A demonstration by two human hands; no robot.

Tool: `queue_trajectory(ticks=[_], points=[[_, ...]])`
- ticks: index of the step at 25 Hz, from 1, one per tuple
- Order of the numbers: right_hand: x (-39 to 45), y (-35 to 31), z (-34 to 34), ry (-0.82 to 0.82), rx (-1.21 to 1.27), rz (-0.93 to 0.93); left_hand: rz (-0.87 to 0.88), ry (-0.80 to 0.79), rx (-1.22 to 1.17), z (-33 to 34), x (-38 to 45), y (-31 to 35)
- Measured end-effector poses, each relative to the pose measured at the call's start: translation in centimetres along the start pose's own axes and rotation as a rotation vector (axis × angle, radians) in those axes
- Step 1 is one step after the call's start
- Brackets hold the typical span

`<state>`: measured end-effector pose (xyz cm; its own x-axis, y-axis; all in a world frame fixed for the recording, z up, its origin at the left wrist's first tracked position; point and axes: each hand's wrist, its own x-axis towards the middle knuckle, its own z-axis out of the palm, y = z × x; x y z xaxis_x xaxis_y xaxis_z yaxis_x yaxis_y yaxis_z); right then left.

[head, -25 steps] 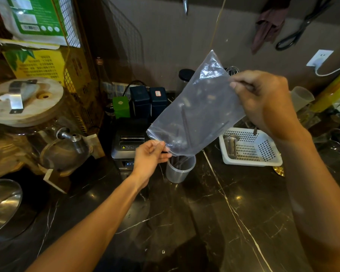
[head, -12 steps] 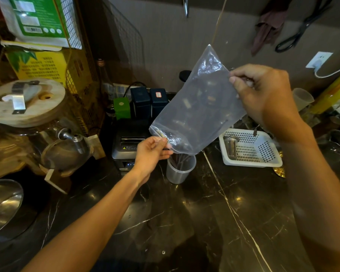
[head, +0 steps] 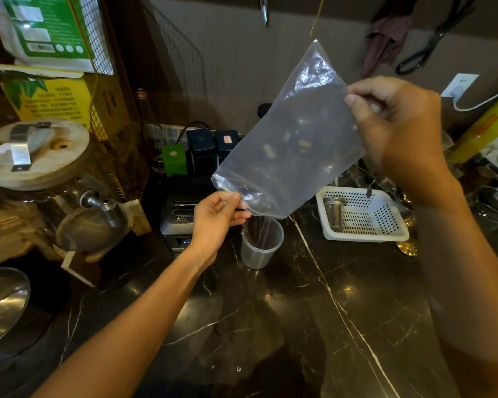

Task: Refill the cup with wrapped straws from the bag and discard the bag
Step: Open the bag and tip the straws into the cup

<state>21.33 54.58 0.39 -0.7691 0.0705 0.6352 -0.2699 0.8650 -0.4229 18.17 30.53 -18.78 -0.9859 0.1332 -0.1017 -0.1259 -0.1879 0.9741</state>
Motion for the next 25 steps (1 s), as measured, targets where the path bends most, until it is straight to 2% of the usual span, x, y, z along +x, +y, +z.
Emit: queue_trajectory(ticks=[9, 13, 18, 21, 25], points=[[-0.9, 0.8, -2.5, 0.144, 0.044, -0.013, 0.164, 0.026, 0.084, 1.1, -0.3, 2.7], [-2.3, 2.2, -3.8, 0.188, 0.133, 0.148, 0.283, -0.001, 0.110, 1.5, -0.8, 2.9], [-5.3, 4.2, -5.1, 0.171, 0.313, 0.421, 0.206, -0.114, 0.046, 2.9, -2.2, 3.7], [-7.4, 5.7, -5.7, 0.152, 0.401, 0.546, 0.184, -0.120, 0.062, 3.8, -2.9, 3.2], [-10.9, 8.7, -6.3, 0.027, 0.401, 0.734, 0.119, -0.121, 0.098, 5.8, -3.3, 1.3]])
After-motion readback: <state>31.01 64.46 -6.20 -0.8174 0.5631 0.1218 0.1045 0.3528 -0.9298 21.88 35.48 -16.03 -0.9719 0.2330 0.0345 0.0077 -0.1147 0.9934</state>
